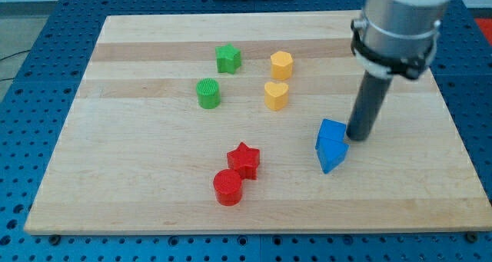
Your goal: Place the blue cube towards the bottom right of the green circle
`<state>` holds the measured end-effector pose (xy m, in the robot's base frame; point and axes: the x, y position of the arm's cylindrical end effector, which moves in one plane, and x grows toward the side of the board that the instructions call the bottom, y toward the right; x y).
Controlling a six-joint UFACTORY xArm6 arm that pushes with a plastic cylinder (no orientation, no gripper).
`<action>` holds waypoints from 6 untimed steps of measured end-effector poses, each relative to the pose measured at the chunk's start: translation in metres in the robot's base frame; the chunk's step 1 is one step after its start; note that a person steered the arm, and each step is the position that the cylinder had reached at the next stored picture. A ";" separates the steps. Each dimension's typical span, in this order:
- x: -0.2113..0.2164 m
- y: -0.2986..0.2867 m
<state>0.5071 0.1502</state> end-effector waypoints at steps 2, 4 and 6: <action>-0.010 -0.086; -0.016 -0.056; -0.038 -0.147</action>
